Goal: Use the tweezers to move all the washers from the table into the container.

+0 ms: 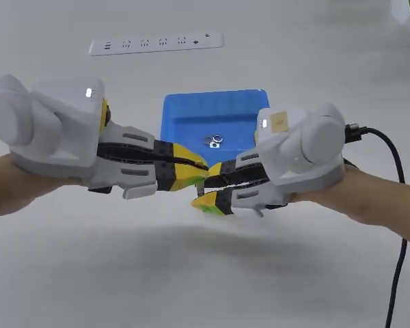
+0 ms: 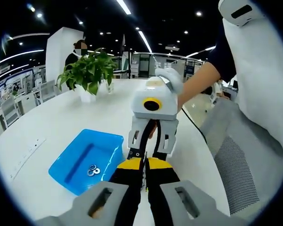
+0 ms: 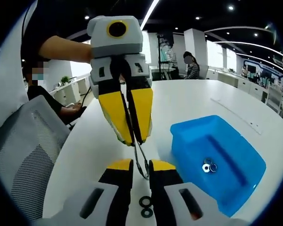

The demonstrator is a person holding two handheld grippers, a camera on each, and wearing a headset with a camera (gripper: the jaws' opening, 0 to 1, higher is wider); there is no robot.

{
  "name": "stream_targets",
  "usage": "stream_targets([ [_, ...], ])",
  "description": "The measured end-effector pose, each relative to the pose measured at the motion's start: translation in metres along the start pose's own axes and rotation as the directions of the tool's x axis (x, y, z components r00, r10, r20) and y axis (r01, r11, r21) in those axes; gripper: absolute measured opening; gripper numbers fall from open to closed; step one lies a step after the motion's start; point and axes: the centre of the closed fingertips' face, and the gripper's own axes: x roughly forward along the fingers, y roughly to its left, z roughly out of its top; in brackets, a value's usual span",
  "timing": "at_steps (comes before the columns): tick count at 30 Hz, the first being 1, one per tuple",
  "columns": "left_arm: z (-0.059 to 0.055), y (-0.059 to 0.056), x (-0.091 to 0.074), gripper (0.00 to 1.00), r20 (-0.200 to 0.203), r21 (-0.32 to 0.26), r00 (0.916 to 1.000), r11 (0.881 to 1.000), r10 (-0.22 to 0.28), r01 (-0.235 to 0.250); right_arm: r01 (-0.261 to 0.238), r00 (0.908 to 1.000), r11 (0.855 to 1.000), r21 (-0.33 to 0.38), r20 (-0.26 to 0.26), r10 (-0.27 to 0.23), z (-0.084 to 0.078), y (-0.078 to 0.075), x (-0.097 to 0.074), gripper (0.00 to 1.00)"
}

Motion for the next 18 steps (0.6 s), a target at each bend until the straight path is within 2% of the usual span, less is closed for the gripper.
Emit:
stream_targets([
  [5, -0.0007, -0.0014, 0.0000, 0.05, -0.003, 0.003, 1.0000, 1.000, -0.002, 0.002, -0.010, 0.9999, 1.000, -0.006, 0.000, 0.010, -0.0001, 0.0002, 0.0001, 0.11],
  [12, -0.0021, -0.0028, 0.0004, 0.05, -0.011, 0.012, 0.9999, 1.000, 0.000, 0.000, -0.010, 0.9999, 0.998, -0.060, -0.002, 0.010, -0.0002, 0.0009, 0.0008, 0.10],
  [18, -0.0024, 0.0012, 0.0001, 0.06, -0.012, -0.008, 0.9992, 0.999, 0.038, -0.038, 0.004, 1.0000, 0.999, -0.044, 0.005, -0.003, 0.0002, -0.0013, 0.0013, 0.09],
])
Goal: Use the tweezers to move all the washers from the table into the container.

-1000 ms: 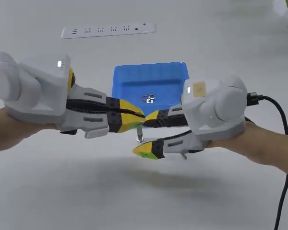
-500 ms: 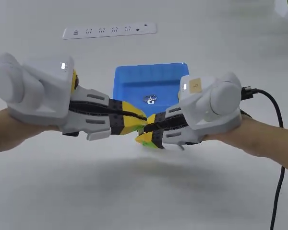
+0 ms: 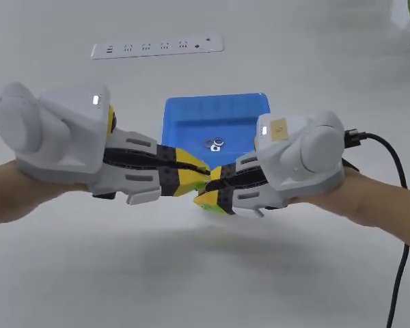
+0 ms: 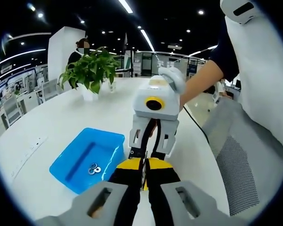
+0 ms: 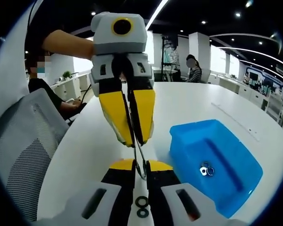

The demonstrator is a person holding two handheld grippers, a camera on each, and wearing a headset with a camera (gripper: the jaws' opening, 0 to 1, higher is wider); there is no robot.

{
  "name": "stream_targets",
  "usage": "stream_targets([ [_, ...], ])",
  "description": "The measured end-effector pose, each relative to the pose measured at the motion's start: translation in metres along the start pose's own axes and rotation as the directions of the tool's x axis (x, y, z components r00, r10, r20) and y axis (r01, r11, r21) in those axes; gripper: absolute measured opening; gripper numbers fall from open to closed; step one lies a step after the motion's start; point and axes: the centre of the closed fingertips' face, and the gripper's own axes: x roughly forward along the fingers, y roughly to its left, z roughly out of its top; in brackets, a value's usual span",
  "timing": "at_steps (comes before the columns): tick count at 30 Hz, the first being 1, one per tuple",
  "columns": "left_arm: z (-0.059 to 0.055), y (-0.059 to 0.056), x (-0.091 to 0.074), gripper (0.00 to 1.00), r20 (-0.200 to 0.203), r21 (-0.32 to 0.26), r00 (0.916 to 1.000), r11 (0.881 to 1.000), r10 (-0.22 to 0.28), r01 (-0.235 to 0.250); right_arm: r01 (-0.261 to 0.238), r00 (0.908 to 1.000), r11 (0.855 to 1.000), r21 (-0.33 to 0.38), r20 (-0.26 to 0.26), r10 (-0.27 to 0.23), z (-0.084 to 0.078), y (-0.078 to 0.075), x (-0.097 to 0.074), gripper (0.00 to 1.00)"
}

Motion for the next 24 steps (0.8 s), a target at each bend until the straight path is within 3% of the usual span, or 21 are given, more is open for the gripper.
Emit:
stream_targets([
  [4, -0.004, 0.003, -0.001, 0.08, -0.017, -0.013, 0.9993, 0.999, 0.032, -0.032, 0.010, 0.9999, 1.000, 0.006, 0.005, -0.010, 0.001, -0.001, 0.000, 0.09],
  [6, -0.009, 0.006, -0.002, 0.15, -0.043, -0.011, 0.9976, 0.998, 0.054, -0.054, 0.014, 0.9999, 1.000, 0.004, 0.003, -0.014, 0.001, -0.001, 0.000, 0.09],
  [10, -0.002, 0.002, -0.005, 0.20, -0.008, -0.046, 0.9979, 0.997, 0.064, -0.064, 0.027, 0.9996, 1.000, -0.008, -0.003, -0.027, 0.000, 0.001, -0.001, 0.09],
  [16, 0.001, -0.003, -0.011, 0.26, -0.001, -0.057, 0.9957, 0.994, 0.092, -0.092, 0.026, 0.9996, 1.000, -0.006, -0.009, -0.026, 0.000, 0.006, -0.004, 0.09],
  [24, -0.002, -0.013, -0.029, 0.35, 0.016, -0.123, 0.9868, 0.980, 0.161, -0.158, 0.043, 0.9989, 0.999, -0.009, 0.022, -0.043, 0.019, 0.013, -0.013, 0.09],
])
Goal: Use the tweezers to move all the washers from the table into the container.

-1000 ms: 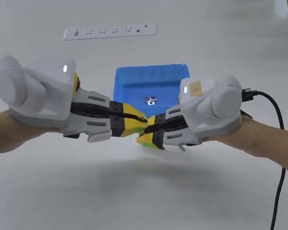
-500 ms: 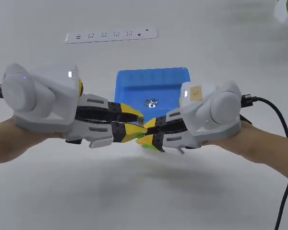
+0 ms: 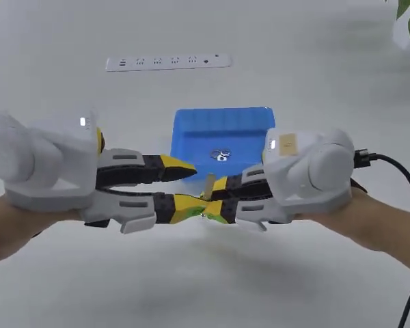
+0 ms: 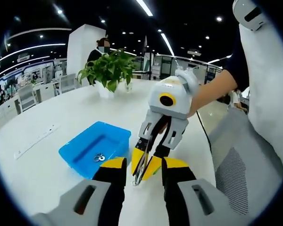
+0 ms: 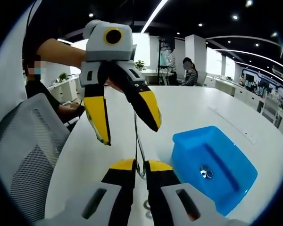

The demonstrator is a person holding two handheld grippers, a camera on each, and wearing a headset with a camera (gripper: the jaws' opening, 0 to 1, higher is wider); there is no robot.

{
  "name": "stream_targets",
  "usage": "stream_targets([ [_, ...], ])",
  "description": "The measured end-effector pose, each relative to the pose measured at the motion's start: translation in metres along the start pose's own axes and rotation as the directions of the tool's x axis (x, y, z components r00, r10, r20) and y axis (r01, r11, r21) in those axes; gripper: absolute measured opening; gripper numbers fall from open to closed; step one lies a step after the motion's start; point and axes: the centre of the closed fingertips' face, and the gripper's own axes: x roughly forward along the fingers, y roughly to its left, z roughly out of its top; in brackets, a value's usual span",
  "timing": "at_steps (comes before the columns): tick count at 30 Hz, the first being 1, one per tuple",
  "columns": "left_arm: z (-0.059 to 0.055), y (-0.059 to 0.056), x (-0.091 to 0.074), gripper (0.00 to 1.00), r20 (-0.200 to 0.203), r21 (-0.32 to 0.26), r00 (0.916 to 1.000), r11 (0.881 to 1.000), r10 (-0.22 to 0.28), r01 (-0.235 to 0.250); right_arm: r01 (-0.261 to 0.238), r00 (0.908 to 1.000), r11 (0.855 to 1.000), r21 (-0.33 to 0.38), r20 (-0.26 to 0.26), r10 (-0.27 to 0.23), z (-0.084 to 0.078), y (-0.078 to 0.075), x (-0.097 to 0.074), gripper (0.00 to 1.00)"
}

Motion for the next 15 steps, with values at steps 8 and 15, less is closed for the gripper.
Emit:
stream_targets([
  [8, 0.022, -0.005, -0.024, 0.42, 0.083, -0.047, 0.9925, 0.995, 0.090, -0.086, 0.019, 0.9998, 1.000, -0.006, 0.012, -0.019, 0.021, -0.001, -0.021, 0.09],
  [15, 0.023, -0.010, -0.035, 0.45, 0.097, -0.051, 0.9877, 0.992, 0.122, -0.118, 0.060, 0.9981, 0.998, -0.029, 0.012, -0.060, 0.037, -0.010, -0.040, 0.09],
])
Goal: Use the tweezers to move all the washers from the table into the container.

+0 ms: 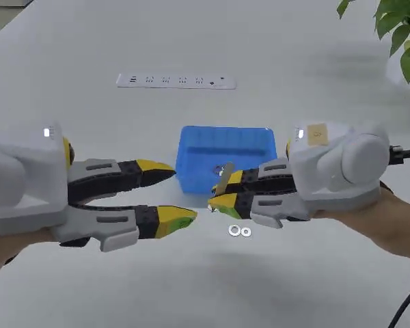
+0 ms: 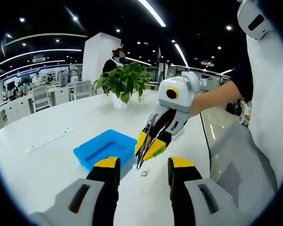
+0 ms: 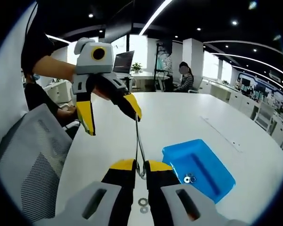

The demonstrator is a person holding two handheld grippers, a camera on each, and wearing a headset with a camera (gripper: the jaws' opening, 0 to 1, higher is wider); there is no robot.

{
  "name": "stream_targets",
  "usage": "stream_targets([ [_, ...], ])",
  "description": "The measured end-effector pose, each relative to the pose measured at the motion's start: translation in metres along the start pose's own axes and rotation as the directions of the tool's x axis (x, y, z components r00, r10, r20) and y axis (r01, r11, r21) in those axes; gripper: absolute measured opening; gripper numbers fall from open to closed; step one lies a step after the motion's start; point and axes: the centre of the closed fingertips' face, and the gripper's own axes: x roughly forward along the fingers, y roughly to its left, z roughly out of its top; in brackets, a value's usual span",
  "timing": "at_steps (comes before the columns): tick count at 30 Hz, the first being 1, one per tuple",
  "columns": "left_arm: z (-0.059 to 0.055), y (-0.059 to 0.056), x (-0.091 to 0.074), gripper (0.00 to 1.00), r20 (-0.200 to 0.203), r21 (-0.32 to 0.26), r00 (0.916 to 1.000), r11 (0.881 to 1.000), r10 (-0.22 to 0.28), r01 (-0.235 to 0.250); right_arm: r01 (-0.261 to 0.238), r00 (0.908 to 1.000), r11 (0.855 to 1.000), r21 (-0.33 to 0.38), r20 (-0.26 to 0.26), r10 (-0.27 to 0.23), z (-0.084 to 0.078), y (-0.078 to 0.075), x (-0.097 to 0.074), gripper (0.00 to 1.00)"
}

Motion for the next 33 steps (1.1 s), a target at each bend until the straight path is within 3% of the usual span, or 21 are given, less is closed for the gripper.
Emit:
stream_targets([
  [8, 0.004, -0.003, -0.013, 0.53, 0.019, 0.003, 0.9995, 1.000, 0.025, -0.026, 0.045, 0.9989, 0.998, -0.034, 0.014, -0.045, 0.023, -0.020, -0.017, 0.09],
  [17, 0.001, 0.008, -0.022, 0.66, 0.029, -0.003, 0.9963, 0.997, 0.081, -0.081, 0.078, 0.9967, 0.994, -0.078, -0.016, -0.080, 0.031, -0.044, -0.016, 0.09],
  [24, -0.010, 0.016, -0.031, 0.80, 0.019, -0.029, 0.9929, 0.993, 0.117, -0.117, 0.138, 0.9869, 0.988, -0.064, -0.076, -0.142, 0.007, -0.080, -0.004, 0.09],
  [26, -0.007, 0.019, -0.035, 0.85, 0.025, -0.008, 0.9896, 0.990, 0.142, -0.142, 0.145, 0.9843, 0.988, -0.055, -0.094, -0.149, -0.002, -0.088, -0.001, 0.09],
  [30, 0.002, 0.025, -0.041, 0.98, 0.053, -0.018, 0.9821, 0.984, 0.181, -0.180, 0.138, 0.9804, 0.990, -0.027, -0.138, -0.141, -0.022, -0.097, 0.008, 0.10],
  [33, 0.007, 0.029, -0.044, 0.99, 0.070, -0.026, 0.9767, 0.979, 0.203, -0.202, 0.122, 0.9768, 0.992, -0.033, -0.174, -0.125, -0.035, -0.099, 0.015, 0.10],
])
